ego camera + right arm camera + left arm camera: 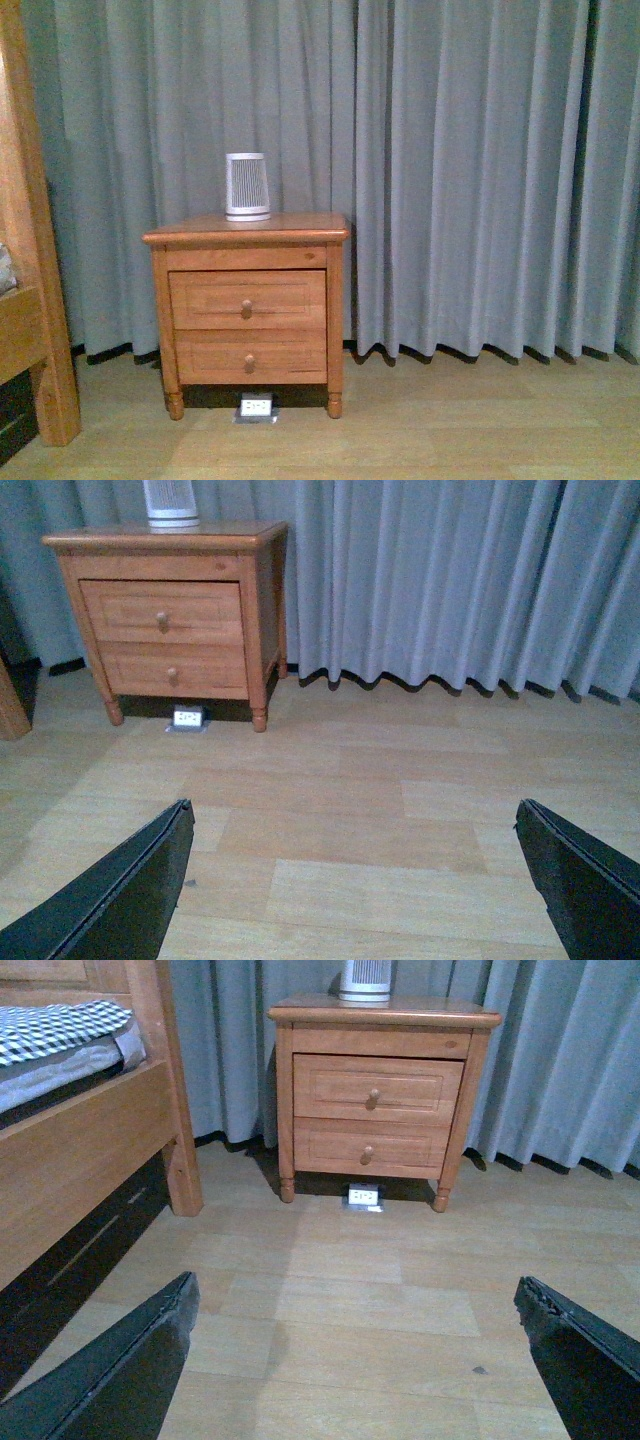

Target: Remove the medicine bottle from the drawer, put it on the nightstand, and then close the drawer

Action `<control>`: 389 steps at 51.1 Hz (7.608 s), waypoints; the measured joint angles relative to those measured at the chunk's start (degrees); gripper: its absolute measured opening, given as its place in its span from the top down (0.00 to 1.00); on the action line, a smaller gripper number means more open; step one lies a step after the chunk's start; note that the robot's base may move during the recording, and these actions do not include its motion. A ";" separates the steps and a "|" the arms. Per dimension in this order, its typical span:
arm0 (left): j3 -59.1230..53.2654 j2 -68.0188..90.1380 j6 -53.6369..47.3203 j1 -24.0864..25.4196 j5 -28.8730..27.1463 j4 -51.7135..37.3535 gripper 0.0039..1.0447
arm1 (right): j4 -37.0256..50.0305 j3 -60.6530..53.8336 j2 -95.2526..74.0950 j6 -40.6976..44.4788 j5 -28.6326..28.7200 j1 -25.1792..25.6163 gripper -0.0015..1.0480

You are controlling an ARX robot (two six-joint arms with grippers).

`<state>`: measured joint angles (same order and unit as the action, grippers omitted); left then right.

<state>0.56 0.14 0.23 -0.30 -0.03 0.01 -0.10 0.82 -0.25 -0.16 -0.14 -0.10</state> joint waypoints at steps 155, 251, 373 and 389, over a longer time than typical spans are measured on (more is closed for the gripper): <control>0.00 0.00 0.00 0.00 0.02 0.00 0.06 | 0.00 0.00 0.00 0.00 0.15 0.00 0.07; 38.91 101.90 5.29 -6.16 -0.22 -51.47 0.06 | 0.00 0.00 0.00 0.02 0.15 0.00 0.07; 86.95 147.60 -2.97 -6.45 -0.22 -46.86 0.06 | 0.00 0.00 0.00 0.00 0.15 0.00 0.07; 86.79 147.05 -3.02 -5.88 -0.68 -46.84 0.42 | 0.00 0.00 0.00 0.00 0.15 0.00 0.07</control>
<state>87.35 147.20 -2.79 -6.17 -0.71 -46.83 -0.10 0.82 -0.25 -0.16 0.01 -0.10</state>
